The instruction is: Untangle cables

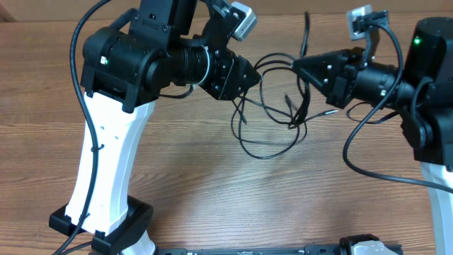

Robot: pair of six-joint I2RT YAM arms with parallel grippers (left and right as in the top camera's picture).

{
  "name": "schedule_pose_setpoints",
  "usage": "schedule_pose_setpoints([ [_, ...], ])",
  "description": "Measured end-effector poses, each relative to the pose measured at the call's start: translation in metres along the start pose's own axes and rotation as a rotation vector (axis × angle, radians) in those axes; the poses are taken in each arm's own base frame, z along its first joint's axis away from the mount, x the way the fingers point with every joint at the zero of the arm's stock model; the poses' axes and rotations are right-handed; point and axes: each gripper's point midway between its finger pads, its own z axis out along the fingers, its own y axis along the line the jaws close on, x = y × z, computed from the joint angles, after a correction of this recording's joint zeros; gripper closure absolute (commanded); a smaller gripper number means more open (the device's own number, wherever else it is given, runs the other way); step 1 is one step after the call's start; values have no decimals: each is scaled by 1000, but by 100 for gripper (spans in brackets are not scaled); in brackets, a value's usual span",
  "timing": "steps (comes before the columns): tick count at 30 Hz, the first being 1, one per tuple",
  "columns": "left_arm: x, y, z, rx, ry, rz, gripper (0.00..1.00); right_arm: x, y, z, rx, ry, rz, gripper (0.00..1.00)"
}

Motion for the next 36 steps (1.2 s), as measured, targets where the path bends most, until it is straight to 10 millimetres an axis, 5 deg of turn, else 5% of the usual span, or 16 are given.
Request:
schedule_pose_setpoints([
  [5,-4,-11,4,23,-11,60,41,6,14,7,-46,25,0,96],
  [10,-5,-17,6,36,-16,90,95,10,24,12,-75,42,-3,96],
  [28,-1,-13,8,7,4,93,96,7,26,18,-47,29,2,96],
  [30,0,-10,7,-13,10,90,81,7,24,18,-36,30,5,96],
  [33,1,-6,7,-36,13,89,34,6,23,18,-31,23,1,96],
  [36,2,-4,7,-47,17,87,21,3,23,18,-28,13,-5,96],
])
